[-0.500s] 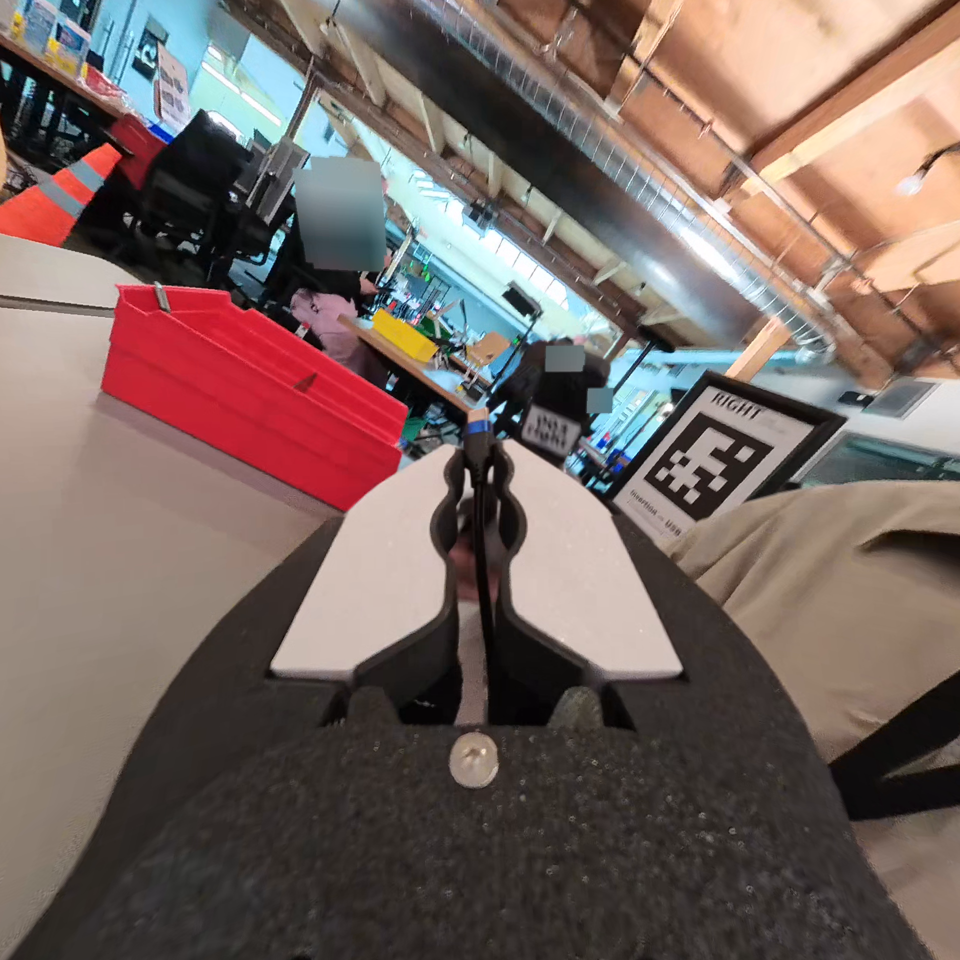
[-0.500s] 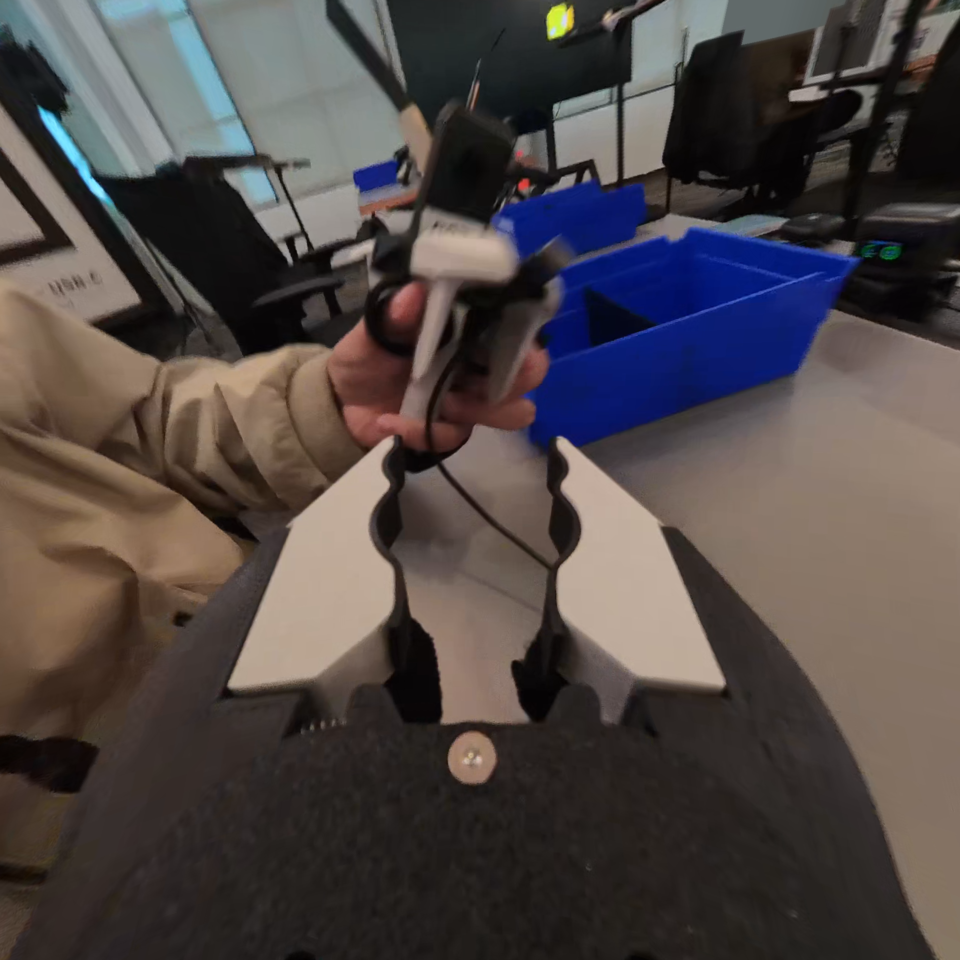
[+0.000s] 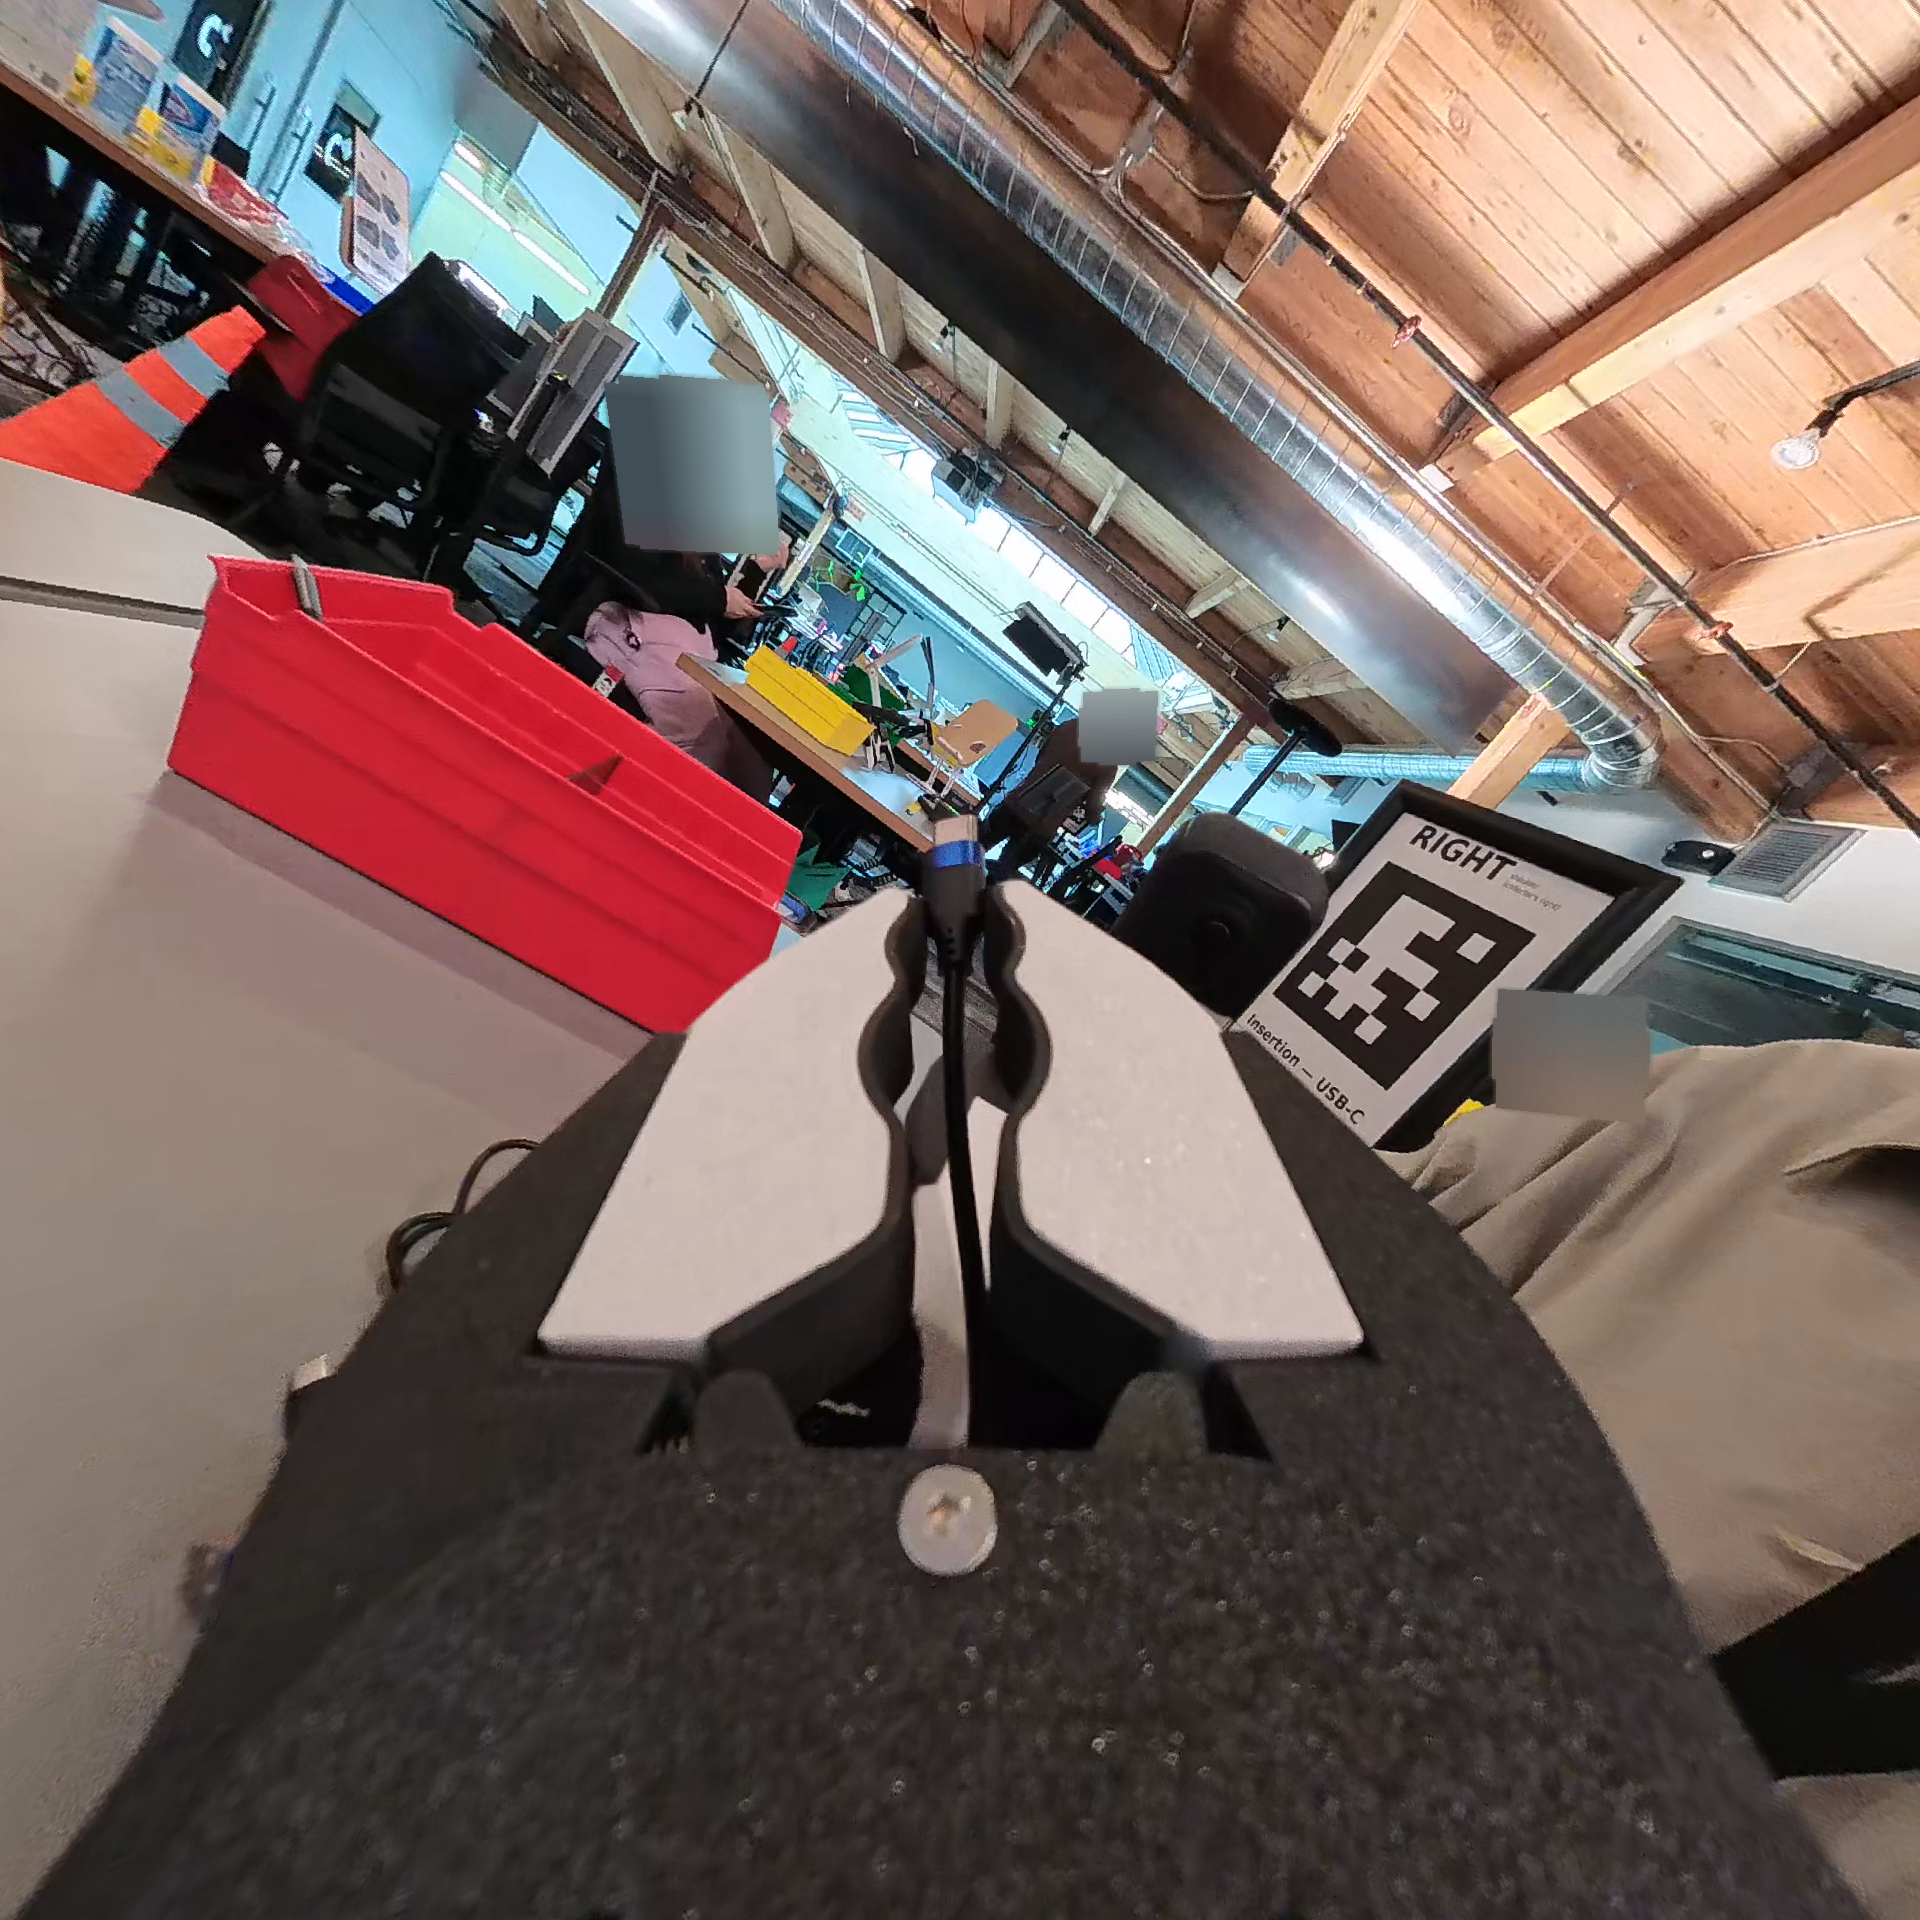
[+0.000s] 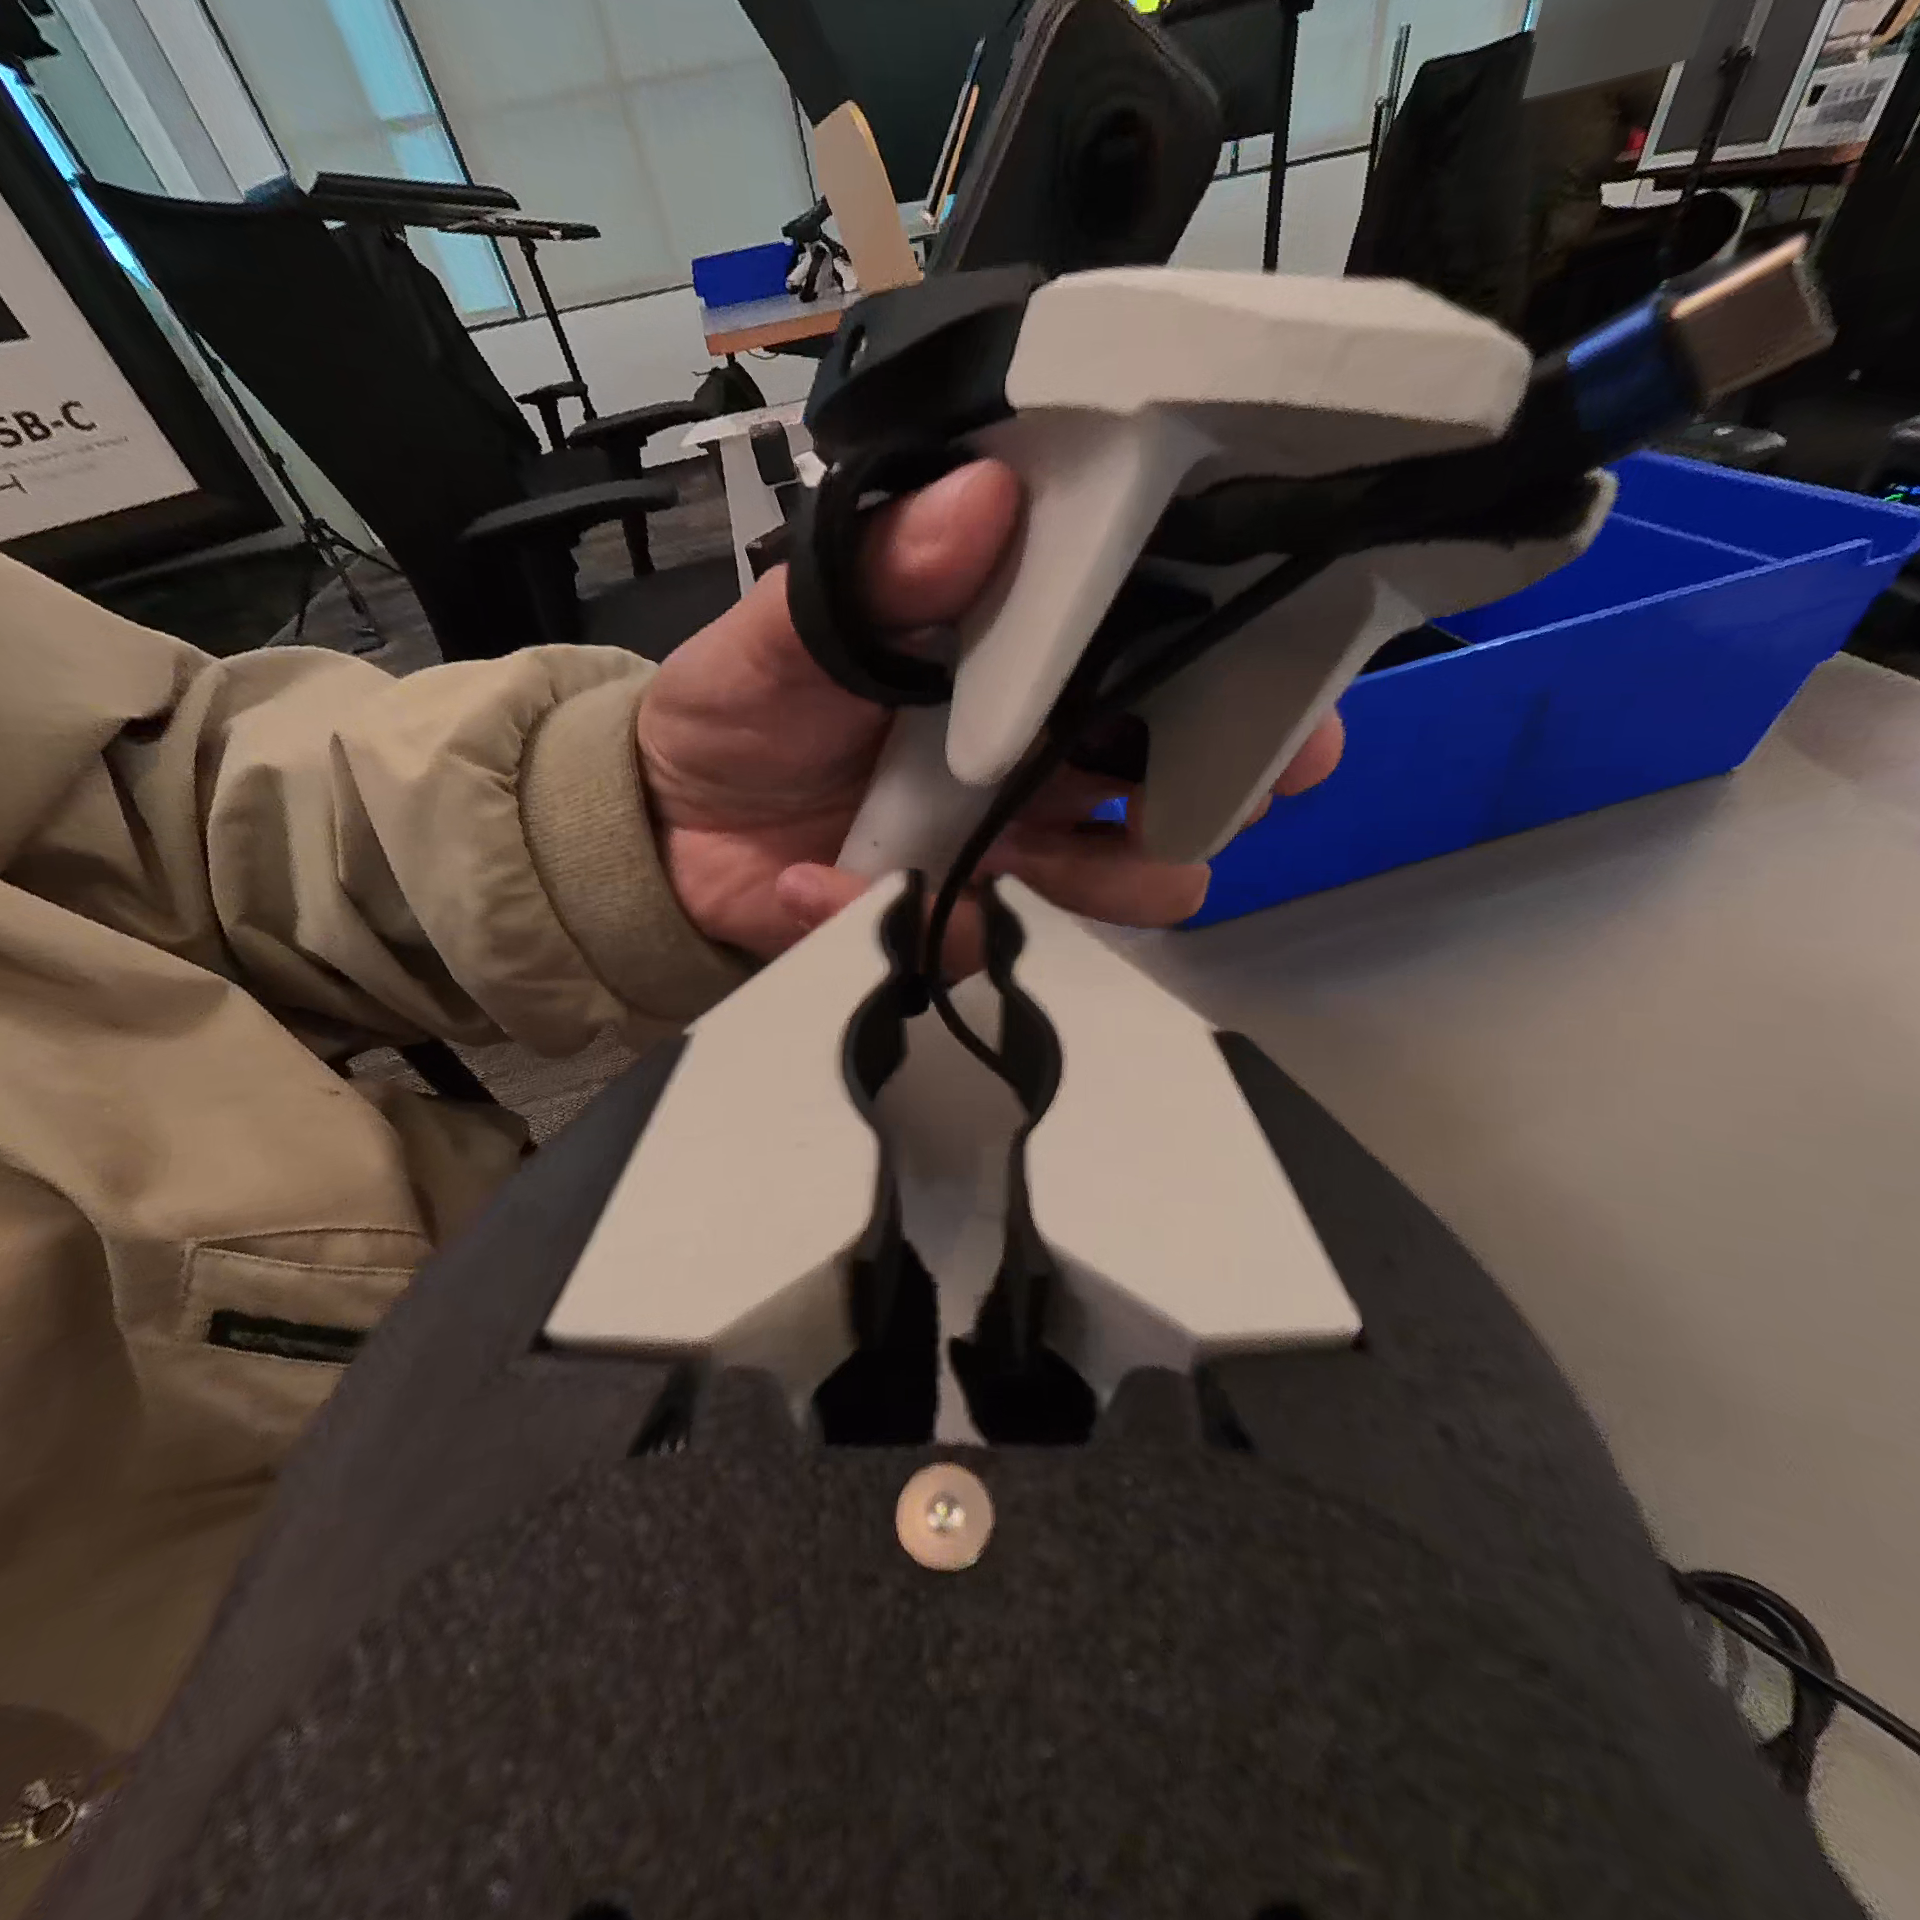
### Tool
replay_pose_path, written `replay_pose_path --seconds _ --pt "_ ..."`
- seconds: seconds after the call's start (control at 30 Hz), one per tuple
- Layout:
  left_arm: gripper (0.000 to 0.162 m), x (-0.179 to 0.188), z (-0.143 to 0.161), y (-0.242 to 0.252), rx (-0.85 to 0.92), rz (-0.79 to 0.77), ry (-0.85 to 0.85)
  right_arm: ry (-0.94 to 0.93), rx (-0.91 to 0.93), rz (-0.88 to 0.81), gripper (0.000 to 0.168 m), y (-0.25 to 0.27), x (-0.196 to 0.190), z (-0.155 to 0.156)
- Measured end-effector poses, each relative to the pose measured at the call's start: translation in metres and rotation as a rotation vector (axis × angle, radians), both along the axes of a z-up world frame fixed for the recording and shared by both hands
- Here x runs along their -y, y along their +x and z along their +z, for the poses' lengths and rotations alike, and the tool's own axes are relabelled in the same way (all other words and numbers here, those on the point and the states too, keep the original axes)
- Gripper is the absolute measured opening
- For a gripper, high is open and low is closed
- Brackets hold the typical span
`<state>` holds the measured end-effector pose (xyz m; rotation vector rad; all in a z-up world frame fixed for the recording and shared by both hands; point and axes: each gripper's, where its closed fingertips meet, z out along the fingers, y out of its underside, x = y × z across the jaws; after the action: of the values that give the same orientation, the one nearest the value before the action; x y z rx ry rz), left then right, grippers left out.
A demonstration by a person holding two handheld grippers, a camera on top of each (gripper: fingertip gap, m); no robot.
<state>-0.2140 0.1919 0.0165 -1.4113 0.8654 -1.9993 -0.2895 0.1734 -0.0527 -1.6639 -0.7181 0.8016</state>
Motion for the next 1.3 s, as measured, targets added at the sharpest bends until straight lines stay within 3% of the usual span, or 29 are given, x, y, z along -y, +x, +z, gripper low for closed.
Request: replay_pose_path --seconds 0.03,0.17,0.27,0.33,0.53,0.67,0.8,0.93,1.0,1.07,1.17,1.23,1.3 --pt "0.010 0.001 -0.001 0.001 -0.001 -0.003 0.002 0.009 0.001 -0.002 0.004 0.000 0.000 0.001" --pt "0.011 -0.003 -0.004 -0.003 -0.018 0.029 0.049 -0.032 0.046 0.030 0.002 0.006 0.005 -0.008" --pt "0.035 -0.020 -0.016 -0.014 -0.075 0.132 0.066 -0.061 0.103 0.086 0.002 0.023 0.018 -0.011" --pt "0.036 -0.027 -0.027 -0.029 -0.092 0.156 0.038 -0.049 0.157 0.046 0.002 0.054 0.020 -0.002" --pt "0.029 -0.030 -0.067 -0.071 -0.127 0.180 -0.137 0.039 0.110 -0.261 0.002 0.192 0.026 0.116" --pt "0.024 -0.017 -0.081 -0.068 -0.159 0.157 -0.180 -0.006 0.066 -0.554 0.002 0.292 0.017 0.149" --pt "0.021 -0.010 -0.086 -0.062 -0.167 0.107 -0.206 -0.178 0.115 -0.761 0.002 0.371 -0.002 0.093" --pt "0.016 -0.018 -0.084 -0.068 -0.151 0.139 -0.209 -0.431 0.050 -0.938 0.001 0.420 -0.014 0.002" --pt "0.015 -0.022 -0.084 -0.071 -0.151 0.157 -0.215 -0.514 -0.064 -0.977 0.002 0.426 -0.019 -0.030" --pt "0.015 -0.024 -0.085 -0.072 -0.145 0.152 -0.235 -0.586 -0.183 -0.954 0.003 0.419 -0.025 -0.052" --pt "0.015 -0.021 -0.084 -0.070 -0.143 0.134 -0.241 -0.641 -0.067 -1.033 0.005 0.429 -0.025 -0.086" --pt "0.015 -0.017 -0.087 -0.067 -0.174 0.124 -0.218 -0.646 -0.089 -1.053 0.008 0.429 -0.027 -0.090" --pt "0.014 -0.014 -0.092 -0.064 -0.210 0.115 -0.189 -0.654 -0.017 -1.082 0.025 0.432 -0.025 -0.095"
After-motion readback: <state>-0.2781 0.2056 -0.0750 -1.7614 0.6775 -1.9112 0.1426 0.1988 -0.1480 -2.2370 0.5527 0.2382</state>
